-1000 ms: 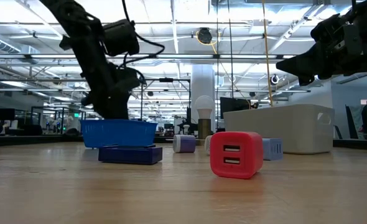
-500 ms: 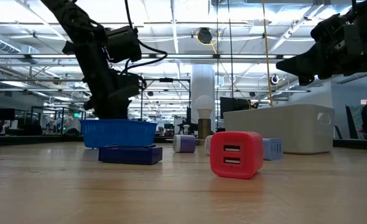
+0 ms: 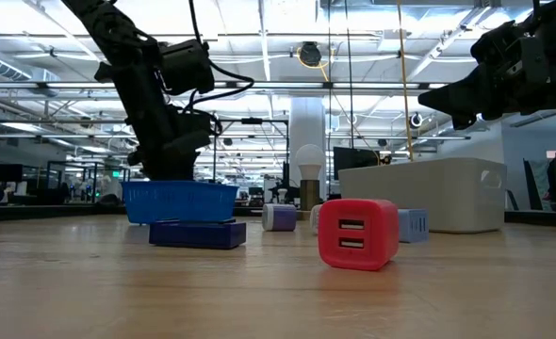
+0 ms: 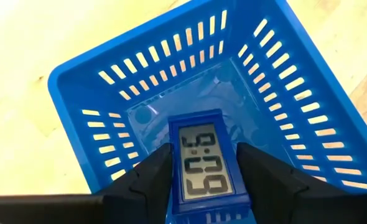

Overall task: Pick & Place Office items
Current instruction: Put the blue timer into the blue bin, then put the pink charger into the gray bin

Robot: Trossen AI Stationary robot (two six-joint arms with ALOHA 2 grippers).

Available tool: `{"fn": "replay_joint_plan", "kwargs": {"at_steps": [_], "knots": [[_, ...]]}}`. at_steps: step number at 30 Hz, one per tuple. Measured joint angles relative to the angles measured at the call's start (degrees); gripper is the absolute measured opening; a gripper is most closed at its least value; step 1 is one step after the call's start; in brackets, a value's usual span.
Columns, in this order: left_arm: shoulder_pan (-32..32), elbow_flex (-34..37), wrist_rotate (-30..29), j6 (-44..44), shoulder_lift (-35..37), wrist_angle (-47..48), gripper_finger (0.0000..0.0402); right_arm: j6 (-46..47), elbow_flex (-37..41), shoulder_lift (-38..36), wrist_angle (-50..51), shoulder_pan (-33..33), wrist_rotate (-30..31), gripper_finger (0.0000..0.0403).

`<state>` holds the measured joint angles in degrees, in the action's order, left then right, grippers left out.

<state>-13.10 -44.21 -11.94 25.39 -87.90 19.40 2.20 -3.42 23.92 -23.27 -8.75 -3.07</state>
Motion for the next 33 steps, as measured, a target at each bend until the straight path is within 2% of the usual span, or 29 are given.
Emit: {"fn": "replay_joint_plan", "kwargs": {"at_steps": [13, 17, 23, 26, 29, 33], "knots": [[0.87, -0.04, 1.44, -3.52, 0.20, -0.15, 0.0184, 0.09, 0.00, -0.02, 0.00, 0.02, 0.00, 0.0004], [1.12, -1.36, 1.40, -5.76, 3.15, 0.46, 0.0184, 0.09, 0.00, -0.01, 0.02, 0.00, 0.00, 0.0004], [3.86, -2.24, 1.02, -10.89, 14.21, 1.50, 0.0184, 0.11, 0.00, 0.00, 0.04, 0.00, -0.17, 0.0004], [6.88, -1.16, 3.16, -14.44, 21.07, -0.55, 0.0178, 0.07, 0.00, 0.00, 0.27, 0.00, -0.17, 0.0004], [10.35, 0.58, 6.58, -17.04, 27.68, -4.47, 0.0146, 0.01, 0.00, 0.00, 0.42, 0.01, -0.17, 0.0004], [15.25, 3.58, 8.86, -24.02, 36.17, -7.41, 0.0071, 0.09, 0.00, -0.02, 0.42, 0.00, -0.17, 0.0004]]}}
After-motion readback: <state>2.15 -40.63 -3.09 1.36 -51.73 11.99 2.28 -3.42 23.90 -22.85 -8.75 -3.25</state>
